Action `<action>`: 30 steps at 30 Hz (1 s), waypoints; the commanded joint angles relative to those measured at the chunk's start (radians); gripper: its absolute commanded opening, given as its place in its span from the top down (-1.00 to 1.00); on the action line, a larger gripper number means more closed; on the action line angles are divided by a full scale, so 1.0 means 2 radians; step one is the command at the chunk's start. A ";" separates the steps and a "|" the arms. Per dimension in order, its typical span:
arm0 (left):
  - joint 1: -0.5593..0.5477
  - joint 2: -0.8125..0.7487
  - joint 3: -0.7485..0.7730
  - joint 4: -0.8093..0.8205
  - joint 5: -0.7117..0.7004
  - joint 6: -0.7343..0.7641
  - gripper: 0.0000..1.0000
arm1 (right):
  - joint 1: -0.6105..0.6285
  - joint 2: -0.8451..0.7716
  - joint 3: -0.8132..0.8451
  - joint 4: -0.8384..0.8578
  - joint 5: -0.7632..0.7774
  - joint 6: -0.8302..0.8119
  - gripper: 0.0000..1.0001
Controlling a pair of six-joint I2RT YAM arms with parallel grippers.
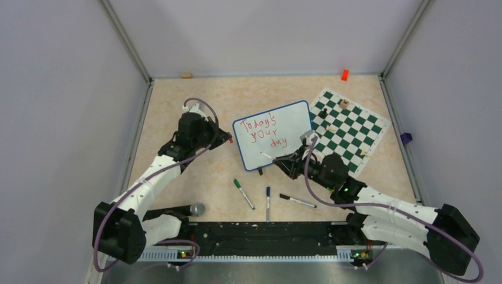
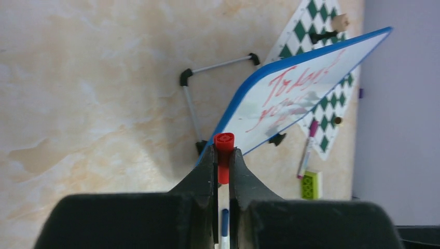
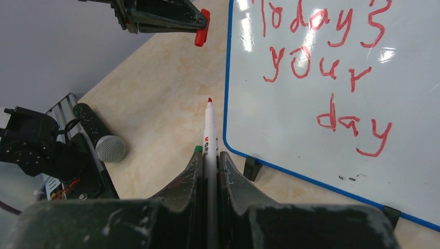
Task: Write a sentence on the whiteboard
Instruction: Insert the pen cap into the whiteboard marker.
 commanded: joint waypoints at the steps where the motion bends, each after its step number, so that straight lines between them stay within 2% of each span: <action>1: -0.001 -0.020 -0.034 0.110 0.056 -0.075 1.00 | 0.019 0.034 0.000 0.111 0.000 0.009 1.00; 8: -0.001 -0.049 -0.086 0.196 0.087 -0.146 1.00 | 0.040 0.088 0.022 0.146 0.017 -0.002 1.00; 11: -0.001 -0.047 -0.095 0.228 0.108 -0.154 1.00 | 0.054 0.116 0.034 0.156 0.034 -0.012 1.00; 30: -0.002 -0.020 -0.091 0.239 0.138 -0.158 1.00 | 0.067 0.186 0.088 0.164 0.074 -0.035 1.00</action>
